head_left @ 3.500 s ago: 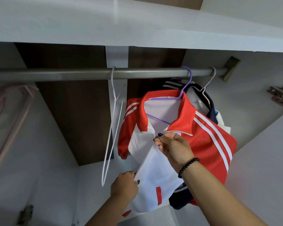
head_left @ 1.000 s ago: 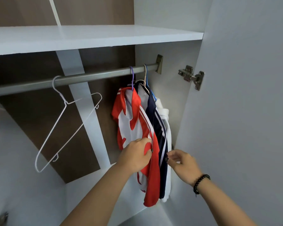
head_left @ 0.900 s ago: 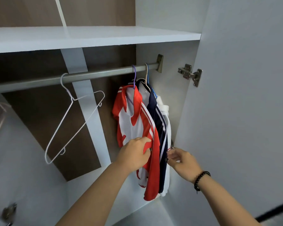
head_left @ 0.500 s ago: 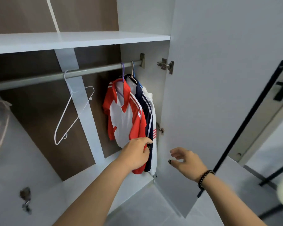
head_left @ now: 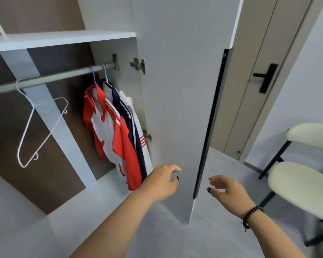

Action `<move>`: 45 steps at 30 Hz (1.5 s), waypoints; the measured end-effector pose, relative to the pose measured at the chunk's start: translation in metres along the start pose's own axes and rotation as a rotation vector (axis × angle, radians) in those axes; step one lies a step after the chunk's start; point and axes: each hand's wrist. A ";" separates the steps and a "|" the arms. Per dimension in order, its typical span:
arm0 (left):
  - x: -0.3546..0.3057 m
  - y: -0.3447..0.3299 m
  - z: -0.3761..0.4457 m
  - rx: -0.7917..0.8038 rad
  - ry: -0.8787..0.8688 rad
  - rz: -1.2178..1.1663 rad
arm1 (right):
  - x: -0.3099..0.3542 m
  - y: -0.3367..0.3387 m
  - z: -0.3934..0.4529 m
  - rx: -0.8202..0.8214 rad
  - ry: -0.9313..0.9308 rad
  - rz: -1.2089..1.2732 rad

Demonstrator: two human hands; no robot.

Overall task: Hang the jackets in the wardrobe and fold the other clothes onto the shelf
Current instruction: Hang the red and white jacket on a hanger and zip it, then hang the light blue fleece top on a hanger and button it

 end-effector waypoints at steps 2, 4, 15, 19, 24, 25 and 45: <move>-0.018 -0.026 0.010 0.026 -0.005 -0.011 | -0.028 0.015 -0.008 -0.008 -0.028 0.023; -0.039 -0.056 0.020 0.056 -0.013 -0.018 | -0.058 0.031 -0.017 0.001 -0.066 0.041; -0.185 -0.233 0.076 0.245 -0.139 -0.038 | -0.235 0.141 -0.061 -0.085 -0.296 0.074; -0.219 -0.276 0.094 0.332 -0.163 -0.013 | -0.288 0.165 -0.079 -0.135 -0.390 0.088; -0.251 -0.322 0.125 0.431 -0.223 0.019 | -0.338 0.180 -0.091 -0.204 -0.515 0.151; -0.256 -0.330 0.132 0.448 -0.233 0.020 | -0.346 0.182 -0.091 -0.212 -0.537 0.160; -0.332 -0.496 0.316 0.869 -0.369 -0.026 | -0.491 0.243 -0.024 -0.376 -0.882 0.225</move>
Point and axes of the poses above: each hand's wrist, its own z-axis towards the middle knuckle, its own y-axis out of the back of the hand, x = y × z, and after that the axes turned 11 degrees about -z, right-handed
